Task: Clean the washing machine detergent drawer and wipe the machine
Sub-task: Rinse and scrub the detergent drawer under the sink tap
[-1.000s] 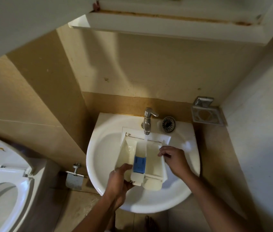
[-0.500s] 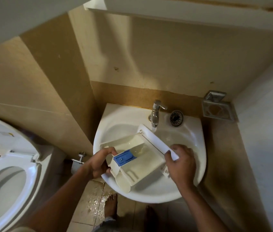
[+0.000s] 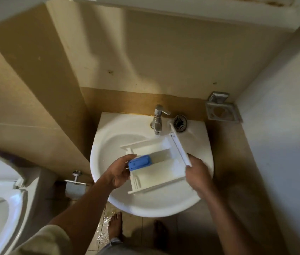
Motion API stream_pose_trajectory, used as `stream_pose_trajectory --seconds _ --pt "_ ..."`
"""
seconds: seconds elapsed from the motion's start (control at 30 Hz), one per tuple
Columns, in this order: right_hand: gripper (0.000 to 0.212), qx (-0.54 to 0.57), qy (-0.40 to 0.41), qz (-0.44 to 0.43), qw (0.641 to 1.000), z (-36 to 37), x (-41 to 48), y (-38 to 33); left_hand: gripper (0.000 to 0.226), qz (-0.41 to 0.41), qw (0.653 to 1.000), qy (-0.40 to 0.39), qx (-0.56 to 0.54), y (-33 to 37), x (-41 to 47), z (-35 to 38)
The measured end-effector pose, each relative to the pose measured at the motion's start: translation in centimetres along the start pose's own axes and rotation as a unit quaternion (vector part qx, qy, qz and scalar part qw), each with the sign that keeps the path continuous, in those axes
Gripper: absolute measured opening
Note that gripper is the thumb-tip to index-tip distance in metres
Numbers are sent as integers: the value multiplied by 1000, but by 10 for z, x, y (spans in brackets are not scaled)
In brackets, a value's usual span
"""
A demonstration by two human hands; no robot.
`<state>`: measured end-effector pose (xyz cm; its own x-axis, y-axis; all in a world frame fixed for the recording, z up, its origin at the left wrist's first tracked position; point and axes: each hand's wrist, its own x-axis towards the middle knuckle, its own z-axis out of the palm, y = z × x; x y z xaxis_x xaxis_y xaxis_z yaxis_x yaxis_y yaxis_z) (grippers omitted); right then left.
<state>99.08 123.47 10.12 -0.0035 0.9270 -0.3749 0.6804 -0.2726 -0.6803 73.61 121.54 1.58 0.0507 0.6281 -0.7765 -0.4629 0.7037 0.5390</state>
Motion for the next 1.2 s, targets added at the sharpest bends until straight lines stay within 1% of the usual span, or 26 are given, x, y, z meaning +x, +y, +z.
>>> stream_pose_trajectory --seconds 0.07,0.1,0.17,0.23,0.27,0.33,0.37,0.43,0.47,0.5,0.6,0.63,0.7,0.73,0.8,0.87,0.9,0.93,1.0,1.03,1.1,1.17,1.2 --pt "38 -32 10 -24 999 21 -10 -11 38 22 997 67 16 -4 2 1" --pt "36 -33 19 -17 999 25 -12 -9 41 31 996 81 32 -6 3 2" --pt "37 -4 66 16 998 17 -11 -2 47 20 998 48 43 -5 -1 14" --pt "37 17 93 43 995 11 -7 4 40 34 999 21 37 -1 -5 25" --pt "36 15 85 40 995 13 -8 1 38 46 998 27 30 1 -3 27" --pt "33 -5 55 20 998 21 -11 -9 36 63 995 77 23 2 1 22" --pt "33 -7 52 16 999 24 -12 -10 37 72 993 87 33 2 -1 21" --pt "35 0 84 25 996 21 -9 -5 46 84 992 72 62 -1 -3 22" --pt "36 -6 100 31 994 19 -9 -3 52 70 993 65 75 -5 -1 23" --pt "36 -18 104 33 994 16 -12 -1 53 48 994 60 82 -7 -3 25" --pt "44 -43 82 8 996 14 -29 -7 35 -1 996 48 80 -13 -5 27" --pt "48 -40 82 2 996 12 -35 -10 35 -13 996 46 81 -15 -4 27" --pt "56 -26 86 -6 996 5 -41 -16 44 -20 997 32 66 -17 -5 32" --pt "58 -19 84 -20 996 1 -43 -18 47 -26 998 24 42 -18 -5 35" --pt "56 4 63 -51 997 -11 -44 -25 53 -48 999 9 11 -19 -6 36" --pt "48 53 27 -64 996 -27 -38 -28 57 -69 998 -1 10 -19 -5 29" --pt "46 71 2 -65 995 -34 -33 -27 55 -81 997 -14 11 -18 -6 26" --pt "49 80 -26 -71 994 -40 -27 -24 51 -90 996 -25 7 -17 -6 22" --pt "64 79 -80 -87 990 -48 -19 -21 42 -111 993 -29 14 -11 -9 19" --pt "67 73 -103 -97 987 -50 -16 -22 39 -119 992 -27 14 -8 -11 19" --pt "59 59 -121 -117 984 -53 -10 -30 39 -131 991 -29 -7 -3 -15 19" --pt "47 68 -128 -118 982 -57 -1 -40 50 -146 989 -20 -10 1 -13 18" --pt "44 74 -135 -114 982 -59 3 -46 54 -161 987 -18 7 3 -12 18"
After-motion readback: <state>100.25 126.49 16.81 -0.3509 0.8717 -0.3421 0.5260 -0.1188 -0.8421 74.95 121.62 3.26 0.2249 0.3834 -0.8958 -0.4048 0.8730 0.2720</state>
